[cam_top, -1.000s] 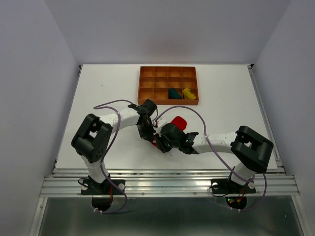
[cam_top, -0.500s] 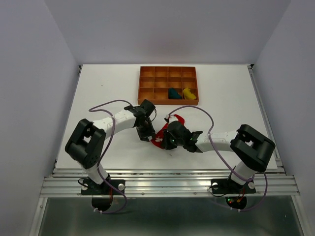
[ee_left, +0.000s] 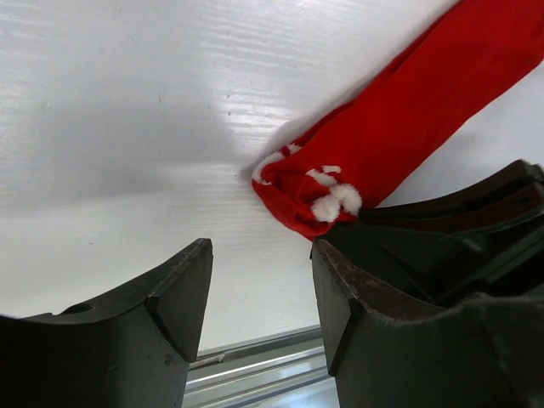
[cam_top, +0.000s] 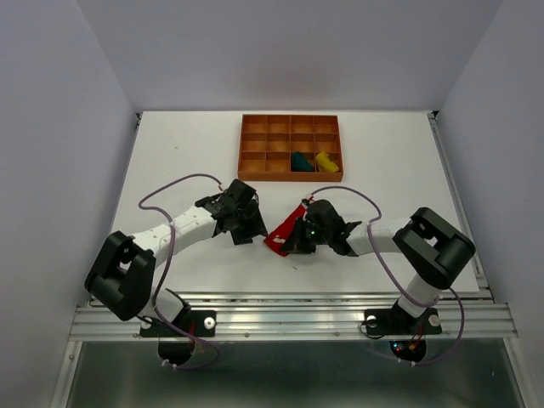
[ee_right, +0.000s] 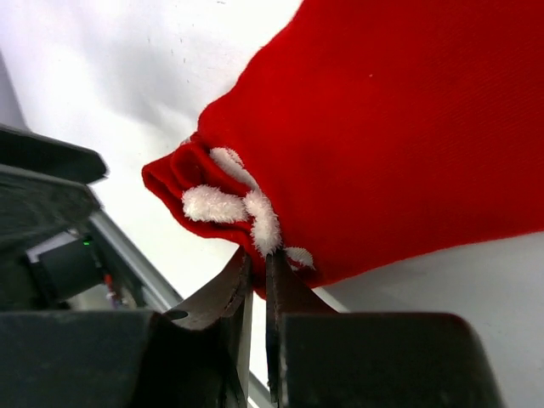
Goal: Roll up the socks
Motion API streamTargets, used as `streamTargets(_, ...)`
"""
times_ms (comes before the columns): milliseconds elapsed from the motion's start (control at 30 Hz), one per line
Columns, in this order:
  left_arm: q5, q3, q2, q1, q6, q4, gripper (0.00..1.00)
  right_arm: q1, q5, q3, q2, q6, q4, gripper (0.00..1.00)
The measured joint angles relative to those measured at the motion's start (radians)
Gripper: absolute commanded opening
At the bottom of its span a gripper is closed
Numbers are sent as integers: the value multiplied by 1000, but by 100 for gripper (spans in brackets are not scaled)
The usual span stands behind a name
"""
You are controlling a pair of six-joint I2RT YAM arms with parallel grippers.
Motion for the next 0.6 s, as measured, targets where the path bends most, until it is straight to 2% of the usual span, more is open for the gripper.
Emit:
streamTargets(233, 34, -114, -29, -11, 12, 117, 61, -58, -101, -13, 39, 116, 43, 1)
streamTargets(600, 61, -139, 16, -13, 41, 279, 60, -93, -170, -15, 66, 184, 63, 1)
